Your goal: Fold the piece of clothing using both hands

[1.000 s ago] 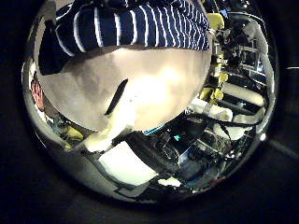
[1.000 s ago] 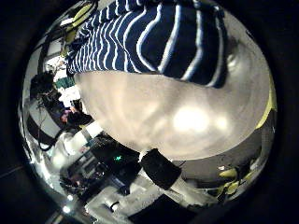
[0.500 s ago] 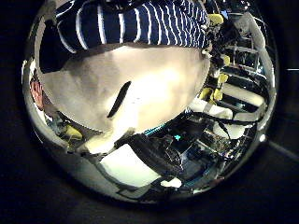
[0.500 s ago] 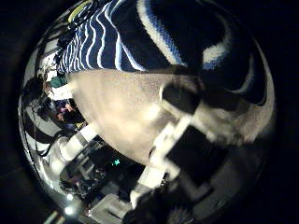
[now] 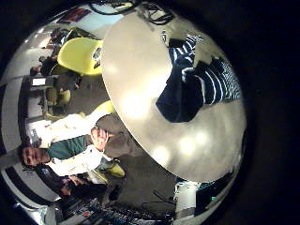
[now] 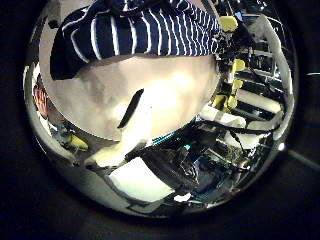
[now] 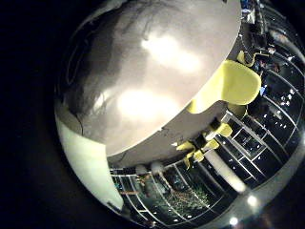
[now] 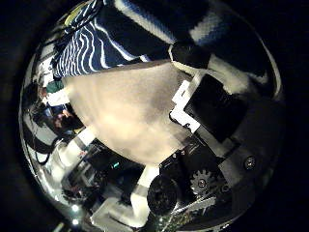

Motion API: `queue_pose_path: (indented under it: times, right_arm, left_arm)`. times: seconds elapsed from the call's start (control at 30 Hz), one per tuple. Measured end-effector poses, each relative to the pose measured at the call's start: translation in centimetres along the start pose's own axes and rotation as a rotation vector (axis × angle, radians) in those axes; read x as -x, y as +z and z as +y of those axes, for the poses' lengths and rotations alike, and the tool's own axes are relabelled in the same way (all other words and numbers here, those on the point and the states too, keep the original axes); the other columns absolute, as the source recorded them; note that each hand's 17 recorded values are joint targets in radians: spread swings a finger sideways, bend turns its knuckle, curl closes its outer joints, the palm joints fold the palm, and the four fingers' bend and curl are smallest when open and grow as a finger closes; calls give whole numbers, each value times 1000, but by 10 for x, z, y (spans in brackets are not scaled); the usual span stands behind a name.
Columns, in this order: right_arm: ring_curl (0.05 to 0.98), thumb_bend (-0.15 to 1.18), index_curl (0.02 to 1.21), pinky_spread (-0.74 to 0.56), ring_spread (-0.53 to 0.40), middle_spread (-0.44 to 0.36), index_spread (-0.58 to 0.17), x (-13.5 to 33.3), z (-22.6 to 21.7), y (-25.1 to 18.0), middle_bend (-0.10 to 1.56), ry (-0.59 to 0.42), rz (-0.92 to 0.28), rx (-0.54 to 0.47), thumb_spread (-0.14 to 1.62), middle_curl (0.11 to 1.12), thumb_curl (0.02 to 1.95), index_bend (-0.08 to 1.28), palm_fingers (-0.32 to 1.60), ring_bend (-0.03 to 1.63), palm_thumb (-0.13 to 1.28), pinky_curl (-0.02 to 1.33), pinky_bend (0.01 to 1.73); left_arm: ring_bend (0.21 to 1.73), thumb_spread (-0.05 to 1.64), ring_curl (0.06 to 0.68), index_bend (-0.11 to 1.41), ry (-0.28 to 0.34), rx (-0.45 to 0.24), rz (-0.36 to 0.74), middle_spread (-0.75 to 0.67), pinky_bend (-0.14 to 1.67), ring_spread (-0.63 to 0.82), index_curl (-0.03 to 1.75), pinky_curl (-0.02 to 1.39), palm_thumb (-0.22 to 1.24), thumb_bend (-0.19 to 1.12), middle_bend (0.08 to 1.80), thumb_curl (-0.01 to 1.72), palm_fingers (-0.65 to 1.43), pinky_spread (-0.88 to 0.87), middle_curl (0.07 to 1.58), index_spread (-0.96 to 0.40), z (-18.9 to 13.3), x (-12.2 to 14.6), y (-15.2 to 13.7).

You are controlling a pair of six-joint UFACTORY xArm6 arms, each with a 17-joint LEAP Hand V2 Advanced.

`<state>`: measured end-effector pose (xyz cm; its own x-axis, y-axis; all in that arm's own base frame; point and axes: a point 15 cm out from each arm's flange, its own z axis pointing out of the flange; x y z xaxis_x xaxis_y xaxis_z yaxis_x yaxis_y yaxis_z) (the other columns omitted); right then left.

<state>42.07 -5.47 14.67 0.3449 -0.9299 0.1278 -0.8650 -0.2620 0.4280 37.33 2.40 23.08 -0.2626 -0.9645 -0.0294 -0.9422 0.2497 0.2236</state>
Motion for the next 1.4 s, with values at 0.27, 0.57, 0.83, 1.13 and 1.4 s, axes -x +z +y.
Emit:
queue_pose_path:
  times: [0.27,0.57,0.83,1.13,1.4]
  right_arm:
    - [742,29,791,-224,-284,-218,-401,-45,17,-6,1234,99,2,-41,954,861,649,1021,970,1353,1089,799,1301]
    - [816,-4,902,-188,-284,-196,-365,-76,14,-46,1332,155,31,-214,1078,902,684,1103,884,1415,1065,957,1332]
    - [855,-5,952,-175,-278,-183,-344,-75,21,-119,1379,154,100,-406,1121,910,713,1132,850,1434,1072,1064,1327]
    - [877,-8,981,-167,-267,-174,-328,52,13,-225,1401,-109,222,-604,1125,904,742,1138,845,1441,1066,1155,1300]
    - [883,-11,989,-161,-269,-167,-318,207,-8,-248,1399,-437,459,-648,1115,890,764,1127,869,1428,1052,1204,1268]
  left_arm:
    - [739,1219,246,184,-1,30,8,-2,383,-27,400,420,323,-18,193,296,282,54,410,-93,13,-4,14]
    - [729,1220,243,182,-8,56,31,-3,382,-11,405,417,321,-16,193,294,283,63,409,-93,13,-10,39]
    - [728,1220,243,181,-9,53,46,-3,376,-8,406,410,321,-16,193,293,284,64,407,-93,11,-14,39]
    - [715,1217,240,185,-102,25,71,-3,372,-8,410,404,318,-17,195,291,297,64,408,-102,38,32,35]
    - [714,1209,238,185,-209,6,121,-3,362,-16,415,401,307,-21,201,291,316,65,410,-112,79,79,42]
